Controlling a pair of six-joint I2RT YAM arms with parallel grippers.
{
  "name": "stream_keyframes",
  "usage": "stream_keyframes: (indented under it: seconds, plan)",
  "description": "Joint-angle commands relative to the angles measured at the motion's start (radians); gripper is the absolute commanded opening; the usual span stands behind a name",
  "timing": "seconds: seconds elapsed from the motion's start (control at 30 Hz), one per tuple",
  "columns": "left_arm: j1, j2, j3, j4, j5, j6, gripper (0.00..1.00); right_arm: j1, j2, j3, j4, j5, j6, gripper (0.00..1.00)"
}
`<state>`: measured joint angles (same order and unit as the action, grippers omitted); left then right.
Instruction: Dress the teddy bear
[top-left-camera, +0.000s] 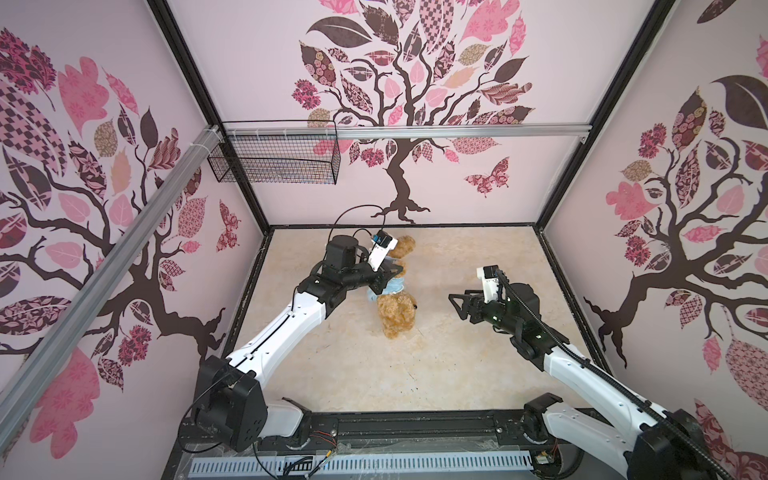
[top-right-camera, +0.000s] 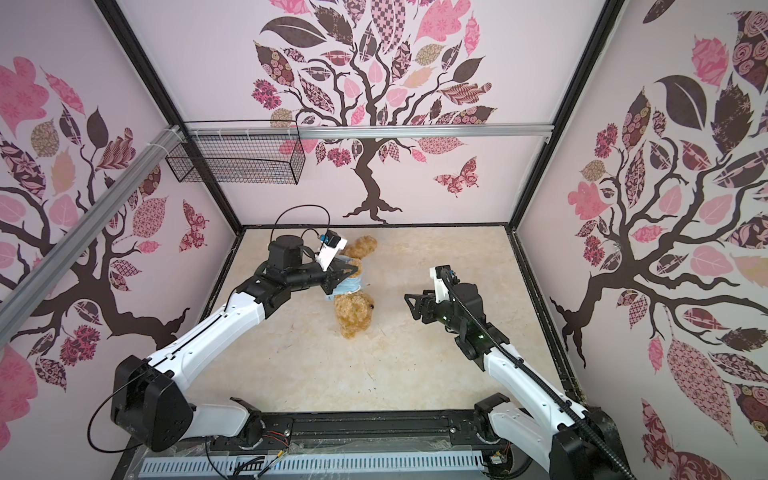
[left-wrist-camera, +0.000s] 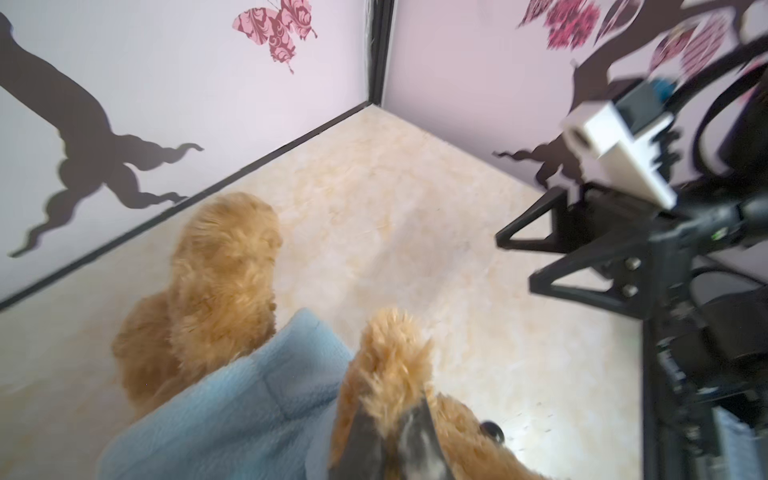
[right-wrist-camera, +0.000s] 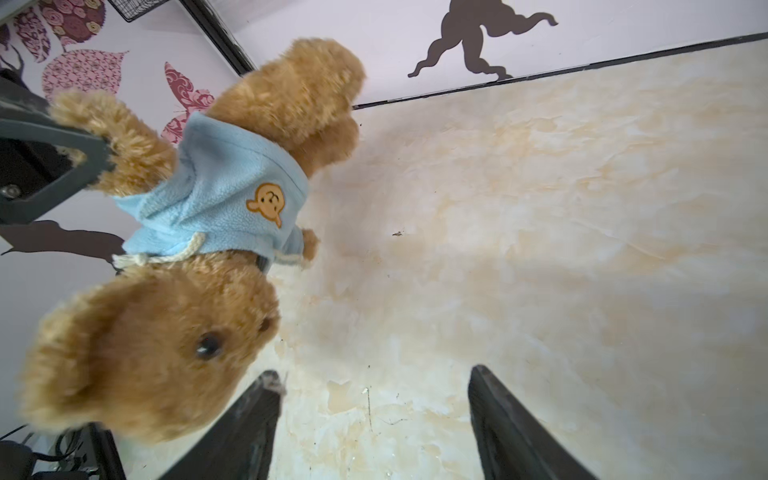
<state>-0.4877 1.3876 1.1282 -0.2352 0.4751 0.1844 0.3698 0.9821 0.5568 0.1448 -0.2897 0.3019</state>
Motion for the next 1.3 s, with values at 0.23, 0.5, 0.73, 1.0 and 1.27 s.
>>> stream_keyframes:
  seconds: [0.23, 0.5, 0.73, 1.0, 1.27]
  plan:
    - [-0.346, 0.213, -0.070, -0.107, -0.200, 0.184, 0.15, -0.052, -0.048, 0.090, -0.157, 0.149, -0.054, 0.74]
    - [-0.463, 0.140, -0.165, 0.058, -0.124, -0.037, 0.54, -0.055, -0.076, 0.082, -0.194, 0.173, -0.025, 0.74]
    - [-0.398, -0.225, -0.315, 0.089, -0.197, -0.259, 0.75, 0.103, 0.112, 0.102, -0.022, -0.101, -0.020, 0.64]
    - [-0.235, -0.318, -0.362, -0.136, -0.363, -0.646, 0.74, 0.282, 0.372, 0.202, -0.027, -0.114, -0.034, 0.32]
    - [-0.250, -0.249, -0.482, 0.027, -0.171, -0.837, 0.60, 0.311, 0.356, -0.050, 0.116, -0.098, 0.085, 0.21]
